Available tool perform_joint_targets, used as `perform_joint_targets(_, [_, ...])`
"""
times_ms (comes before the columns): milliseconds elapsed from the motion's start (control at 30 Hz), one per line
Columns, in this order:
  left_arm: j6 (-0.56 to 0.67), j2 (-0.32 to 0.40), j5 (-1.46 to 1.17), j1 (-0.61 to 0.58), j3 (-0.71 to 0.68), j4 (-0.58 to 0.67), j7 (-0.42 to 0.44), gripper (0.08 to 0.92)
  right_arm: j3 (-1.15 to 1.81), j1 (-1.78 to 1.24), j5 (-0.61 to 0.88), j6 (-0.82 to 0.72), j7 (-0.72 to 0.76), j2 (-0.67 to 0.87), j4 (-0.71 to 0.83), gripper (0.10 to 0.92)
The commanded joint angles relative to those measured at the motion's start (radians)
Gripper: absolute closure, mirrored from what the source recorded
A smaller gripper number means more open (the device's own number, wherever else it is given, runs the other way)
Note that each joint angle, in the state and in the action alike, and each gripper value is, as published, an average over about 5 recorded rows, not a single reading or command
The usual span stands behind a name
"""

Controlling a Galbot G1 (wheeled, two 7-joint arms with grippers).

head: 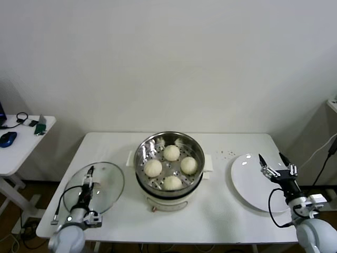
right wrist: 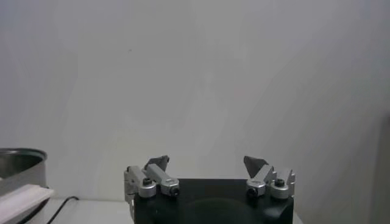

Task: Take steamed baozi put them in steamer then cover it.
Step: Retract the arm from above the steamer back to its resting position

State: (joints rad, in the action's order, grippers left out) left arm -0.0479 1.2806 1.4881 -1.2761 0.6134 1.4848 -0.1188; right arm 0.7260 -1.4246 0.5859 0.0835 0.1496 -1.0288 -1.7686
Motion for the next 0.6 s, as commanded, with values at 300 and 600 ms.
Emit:
perform_joint_targets(300, [0.037, -0.015, -0.046, 0.07, -0.005, -0.093, -0.027, 0.26, 0.018, -0.032, -0.073, 0.027, 0.031, -0.028, 0.011, 0.203])
perform_joint_targets(600, [0.05, -0.017, -0.075, 0.063, -0.006, -0.096, -0.024, 0.52, 0.018, -0.024, -0.093, 0.033, 0.037, -0.034, 0.019, 0.203])
